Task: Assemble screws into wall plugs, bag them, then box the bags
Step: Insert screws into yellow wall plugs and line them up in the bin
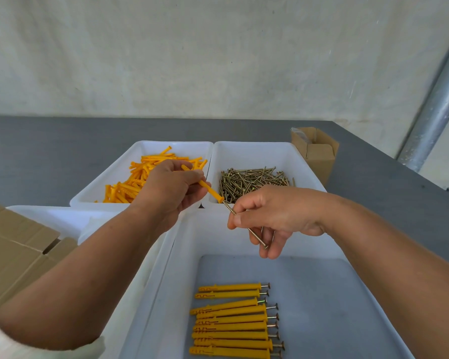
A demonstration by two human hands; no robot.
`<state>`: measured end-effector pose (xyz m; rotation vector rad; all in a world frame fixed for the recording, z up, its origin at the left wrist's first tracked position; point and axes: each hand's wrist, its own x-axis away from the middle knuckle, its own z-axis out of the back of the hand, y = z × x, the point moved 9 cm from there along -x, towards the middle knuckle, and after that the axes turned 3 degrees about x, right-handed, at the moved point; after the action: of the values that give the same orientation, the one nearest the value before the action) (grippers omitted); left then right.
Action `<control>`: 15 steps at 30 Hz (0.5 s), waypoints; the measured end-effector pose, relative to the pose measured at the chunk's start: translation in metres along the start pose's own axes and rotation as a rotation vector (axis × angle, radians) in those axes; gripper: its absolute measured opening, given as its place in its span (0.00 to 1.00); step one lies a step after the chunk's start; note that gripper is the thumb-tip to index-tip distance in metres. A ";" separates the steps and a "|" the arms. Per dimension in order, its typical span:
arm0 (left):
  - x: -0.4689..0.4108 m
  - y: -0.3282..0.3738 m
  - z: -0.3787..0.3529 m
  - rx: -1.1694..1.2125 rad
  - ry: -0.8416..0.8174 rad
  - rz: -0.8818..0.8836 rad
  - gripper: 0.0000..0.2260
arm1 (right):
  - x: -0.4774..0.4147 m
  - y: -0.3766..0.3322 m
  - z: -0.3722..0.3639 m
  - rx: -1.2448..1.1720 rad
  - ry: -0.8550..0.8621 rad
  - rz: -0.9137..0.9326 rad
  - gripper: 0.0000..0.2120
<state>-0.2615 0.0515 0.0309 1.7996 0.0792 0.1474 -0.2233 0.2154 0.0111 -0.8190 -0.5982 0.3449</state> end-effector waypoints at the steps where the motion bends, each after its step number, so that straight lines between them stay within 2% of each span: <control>1: 0.001 -0.001 -0.001 -0.015 -0.009 0.004 0.06 | 0.000 0.000 0.000 -0.001 0.005 -0.004 0.07; 15: 0.009 -0.004 -0.021 -0.110 -0.136 0.004 0.07 | -0.002 0.001 0.004 -0.002 0.073 -0.013 0.10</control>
<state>-0.2555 0.0735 0.0323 1.6956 -0.0289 0.0313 -0.2278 0.2177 0.0117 -0.8257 -0.5353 0.3017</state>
